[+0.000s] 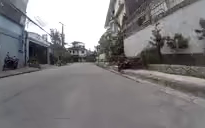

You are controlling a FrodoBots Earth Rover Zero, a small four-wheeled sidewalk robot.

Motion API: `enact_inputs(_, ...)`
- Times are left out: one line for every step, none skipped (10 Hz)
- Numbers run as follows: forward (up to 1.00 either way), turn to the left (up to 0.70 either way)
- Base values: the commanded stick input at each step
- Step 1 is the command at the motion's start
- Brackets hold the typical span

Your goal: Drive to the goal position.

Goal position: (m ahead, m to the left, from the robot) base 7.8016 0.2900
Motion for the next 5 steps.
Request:
enact_inputs(1.00, 0.03)
enact_inputs(1.00, 0.03)
enact_inputs(1.00, 0.03)
enact_inputs(1.00, 0.03)
enact_inputs(1.00, 0.03)
